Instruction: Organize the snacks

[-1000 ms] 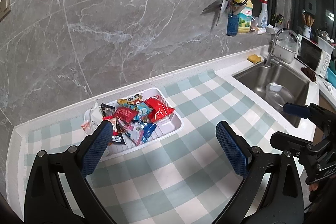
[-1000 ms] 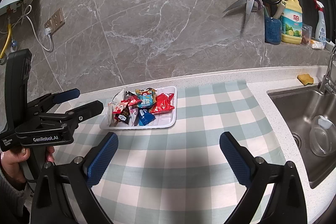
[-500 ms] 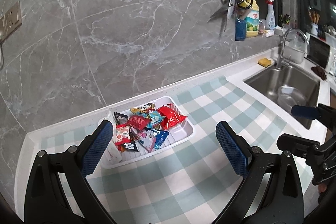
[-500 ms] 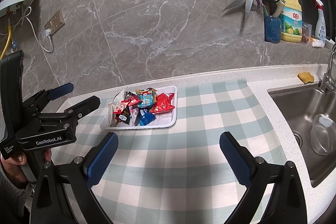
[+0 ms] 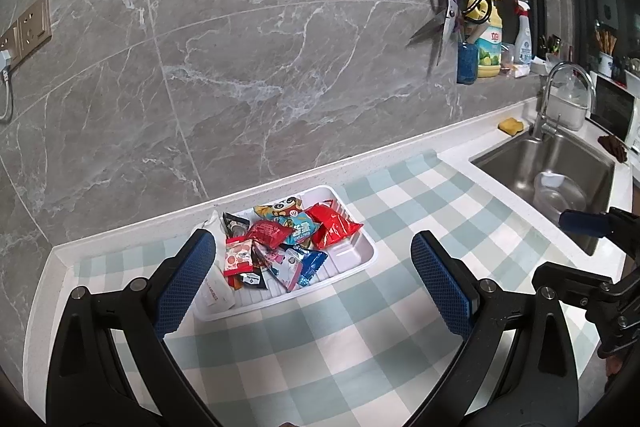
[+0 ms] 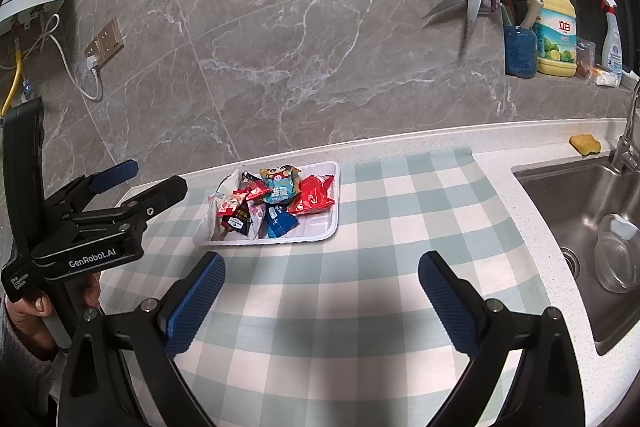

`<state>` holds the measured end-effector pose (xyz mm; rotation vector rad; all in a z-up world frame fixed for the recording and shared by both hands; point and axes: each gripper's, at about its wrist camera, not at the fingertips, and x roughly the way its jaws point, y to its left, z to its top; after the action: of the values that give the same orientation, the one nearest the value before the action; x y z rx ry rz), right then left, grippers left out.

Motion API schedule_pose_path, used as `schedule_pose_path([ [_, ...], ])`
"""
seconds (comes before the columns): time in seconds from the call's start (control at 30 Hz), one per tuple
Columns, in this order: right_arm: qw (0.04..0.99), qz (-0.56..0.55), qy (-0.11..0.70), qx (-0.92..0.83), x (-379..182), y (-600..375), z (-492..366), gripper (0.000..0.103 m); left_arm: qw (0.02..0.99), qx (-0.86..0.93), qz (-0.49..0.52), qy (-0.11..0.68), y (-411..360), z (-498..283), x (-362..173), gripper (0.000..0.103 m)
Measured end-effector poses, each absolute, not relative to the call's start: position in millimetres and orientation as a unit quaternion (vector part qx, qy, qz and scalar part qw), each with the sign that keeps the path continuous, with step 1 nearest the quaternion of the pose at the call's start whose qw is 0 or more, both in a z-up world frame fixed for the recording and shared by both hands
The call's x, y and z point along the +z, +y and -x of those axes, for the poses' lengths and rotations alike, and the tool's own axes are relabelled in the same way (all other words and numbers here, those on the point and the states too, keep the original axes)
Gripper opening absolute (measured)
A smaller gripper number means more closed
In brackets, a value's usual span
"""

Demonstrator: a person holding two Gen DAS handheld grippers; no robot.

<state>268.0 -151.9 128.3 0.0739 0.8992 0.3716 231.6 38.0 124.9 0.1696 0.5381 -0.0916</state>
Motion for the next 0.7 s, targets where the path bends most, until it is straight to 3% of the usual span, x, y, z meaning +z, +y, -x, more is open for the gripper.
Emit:
schedule_pose_path([
  [0.7, 0.883, -0.04, 0.434, 0.174, 125.1, -149.0, -266.2, 0.099, 0.958, -0.05, -0.071, 0.275, 40.5, -234.1, 122.0, 0.1],
])
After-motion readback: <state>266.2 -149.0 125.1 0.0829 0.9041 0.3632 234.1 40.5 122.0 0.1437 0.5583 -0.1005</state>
